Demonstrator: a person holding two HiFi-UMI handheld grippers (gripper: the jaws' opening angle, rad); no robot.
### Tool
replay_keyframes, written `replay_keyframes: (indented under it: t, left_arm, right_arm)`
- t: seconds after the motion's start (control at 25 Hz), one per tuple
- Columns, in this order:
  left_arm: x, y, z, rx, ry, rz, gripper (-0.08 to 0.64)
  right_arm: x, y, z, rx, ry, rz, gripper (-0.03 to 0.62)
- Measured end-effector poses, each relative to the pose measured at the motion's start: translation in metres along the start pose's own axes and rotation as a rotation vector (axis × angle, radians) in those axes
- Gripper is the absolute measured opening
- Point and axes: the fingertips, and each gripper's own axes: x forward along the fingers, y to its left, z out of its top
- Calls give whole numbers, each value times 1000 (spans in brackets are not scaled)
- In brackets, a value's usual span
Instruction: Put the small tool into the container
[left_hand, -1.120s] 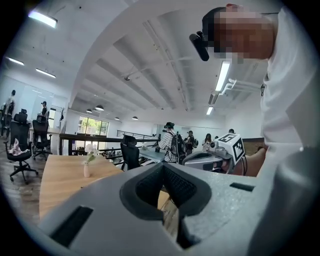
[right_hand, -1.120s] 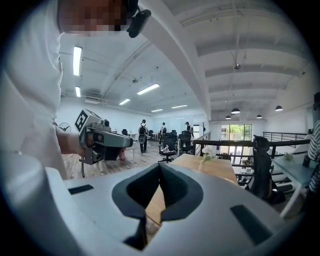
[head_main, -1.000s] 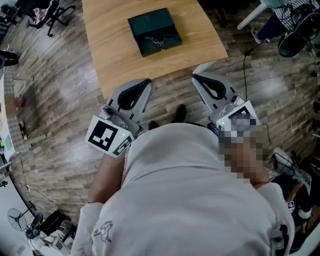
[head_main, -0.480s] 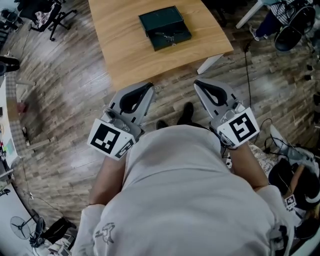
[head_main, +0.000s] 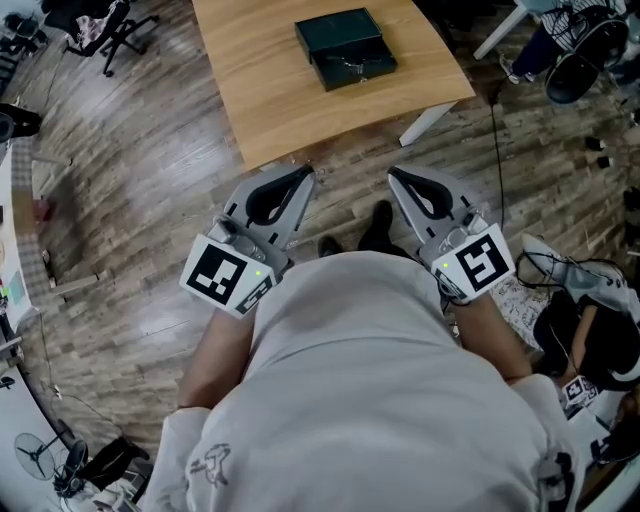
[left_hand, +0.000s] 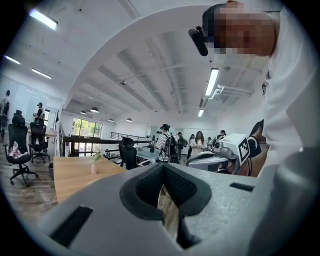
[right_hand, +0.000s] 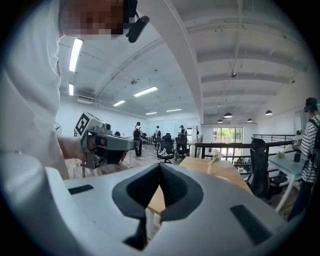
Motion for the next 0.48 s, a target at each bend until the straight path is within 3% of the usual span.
replay_keyframes:
  t: [0.48]
  left_arm:
    - [-17, 5, -11, -5, -4, 1, 6]
  right_arm:
    - [11, 13, -3, 0, -10, -5, 6]
